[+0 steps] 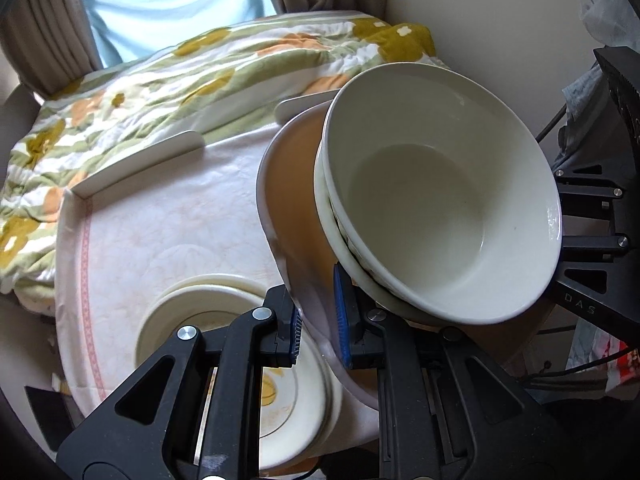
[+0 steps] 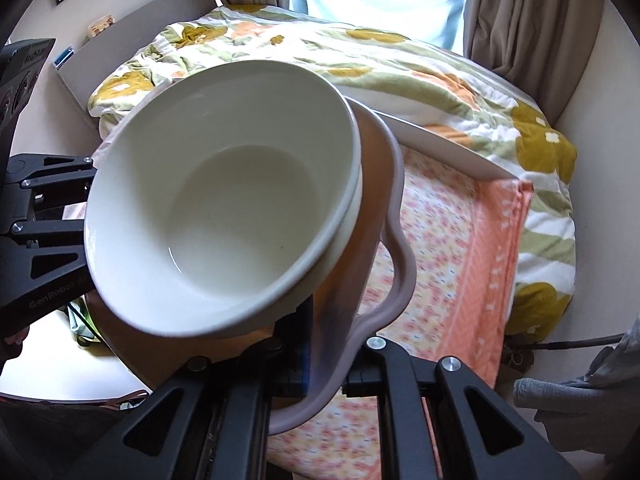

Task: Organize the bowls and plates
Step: 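Lift the basin with bowls with both grippers and carry it over the plate stack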

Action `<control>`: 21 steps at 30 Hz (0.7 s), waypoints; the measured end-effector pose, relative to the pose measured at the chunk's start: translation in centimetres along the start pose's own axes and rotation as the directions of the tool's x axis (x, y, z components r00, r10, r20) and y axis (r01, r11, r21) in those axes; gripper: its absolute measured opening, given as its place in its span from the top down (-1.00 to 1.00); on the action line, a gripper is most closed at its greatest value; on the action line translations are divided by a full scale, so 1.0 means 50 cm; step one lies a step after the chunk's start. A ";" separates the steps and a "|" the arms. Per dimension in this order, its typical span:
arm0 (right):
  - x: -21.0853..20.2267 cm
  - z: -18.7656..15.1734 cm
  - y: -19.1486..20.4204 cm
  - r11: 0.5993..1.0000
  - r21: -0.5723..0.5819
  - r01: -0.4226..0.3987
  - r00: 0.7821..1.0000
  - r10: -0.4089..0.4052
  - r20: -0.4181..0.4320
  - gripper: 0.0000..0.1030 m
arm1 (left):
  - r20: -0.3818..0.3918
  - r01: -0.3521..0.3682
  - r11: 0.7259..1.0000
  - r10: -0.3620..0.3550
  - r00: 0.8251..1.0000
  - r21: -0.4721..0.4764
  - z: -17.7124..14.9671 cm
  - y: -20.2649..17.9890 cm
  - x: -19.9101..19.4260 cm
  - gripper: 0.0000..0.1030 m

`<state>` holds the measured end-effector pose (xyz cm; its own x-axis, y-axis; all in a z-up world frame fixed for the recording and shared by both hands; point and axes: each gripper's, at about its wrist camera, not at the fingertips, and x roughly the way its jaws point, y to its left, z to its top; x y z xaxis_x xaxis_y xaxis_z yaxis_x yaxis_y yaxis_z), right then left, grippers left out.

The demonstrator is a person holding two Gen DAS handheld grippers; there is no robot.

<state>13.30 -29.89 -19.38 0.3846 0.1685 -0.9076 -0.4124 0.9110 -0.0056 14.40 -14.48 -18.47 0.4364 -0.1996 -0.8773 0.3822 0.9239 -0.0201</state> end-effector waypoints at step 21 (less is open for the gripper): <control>0.124 0.031 0.341 0.996 0.082 -0.027 0.997 0.033 -0.064 0.81 | -0.100 0.042 0.999 -0.041 0.994 0.014 -0.200 0.280 0.008 0.78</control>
<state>9.94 -12.71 -24.44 0.3173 0.1736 -0.9323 -0.3532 0.9340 0.0537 11.79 1.66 -23.89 0.3368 -0.2032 -0.9194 0.4115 0.9100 -0.0504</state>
